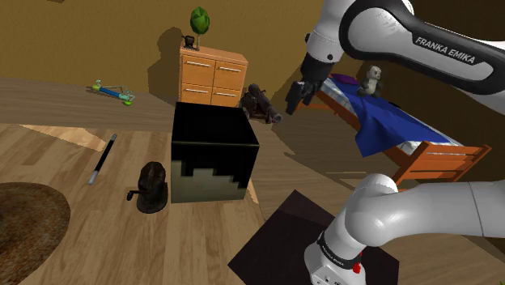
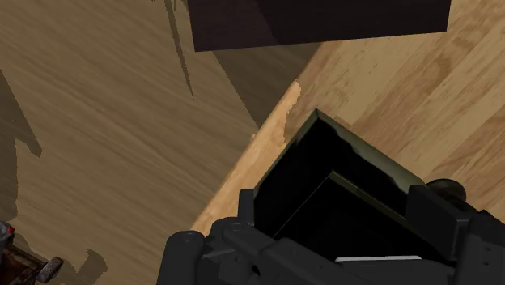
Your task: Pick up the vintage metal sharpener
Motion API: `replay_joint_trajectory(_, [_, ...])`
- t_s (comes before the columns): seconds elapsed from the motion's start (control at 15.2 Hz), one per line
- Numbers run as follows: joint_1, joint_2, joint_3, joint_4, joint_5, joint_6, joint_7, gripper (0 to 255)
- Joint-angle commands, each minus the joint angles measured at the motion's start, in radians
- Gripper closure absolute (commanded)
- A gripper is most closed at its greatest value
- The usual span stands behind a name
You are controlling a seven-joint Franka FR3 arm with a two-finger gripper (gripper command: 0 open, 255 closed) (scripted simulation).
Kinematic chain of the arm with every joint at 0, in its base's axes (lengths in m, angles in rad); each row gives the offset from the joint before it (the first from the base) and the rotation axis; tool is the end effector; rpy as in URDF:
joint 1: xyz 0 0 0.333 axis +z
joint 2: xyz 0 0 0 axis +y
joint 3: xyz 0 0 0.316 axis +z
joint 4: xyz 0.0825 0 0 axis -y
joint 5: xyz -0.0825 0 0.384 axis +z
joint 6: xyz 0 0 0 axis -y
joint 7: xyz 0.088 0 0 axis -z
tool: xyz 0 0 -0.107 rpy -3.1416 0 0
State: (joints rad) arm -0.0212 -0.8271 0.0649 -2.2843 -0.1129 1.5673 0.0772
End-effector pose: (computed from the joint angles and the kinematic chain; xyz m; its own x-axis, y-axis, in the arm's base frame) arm 0.2948 0.0091 0.6371 0.9915 -0.0488 0.1207 -0.0668 -0.9864 0.1504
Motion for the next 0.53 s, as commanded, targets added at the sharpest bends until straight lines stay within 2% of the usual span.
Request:
replay_joint_trajectory(0.0, [0.000, 0.000, 0.000, 0.000, 0.000, 0.000, 0.000, 0])
replay_joint_trajectory(0.46, [-0.006, 0.042, 0.133, -0.118, 0.111, 0.143, 0.254, 0])
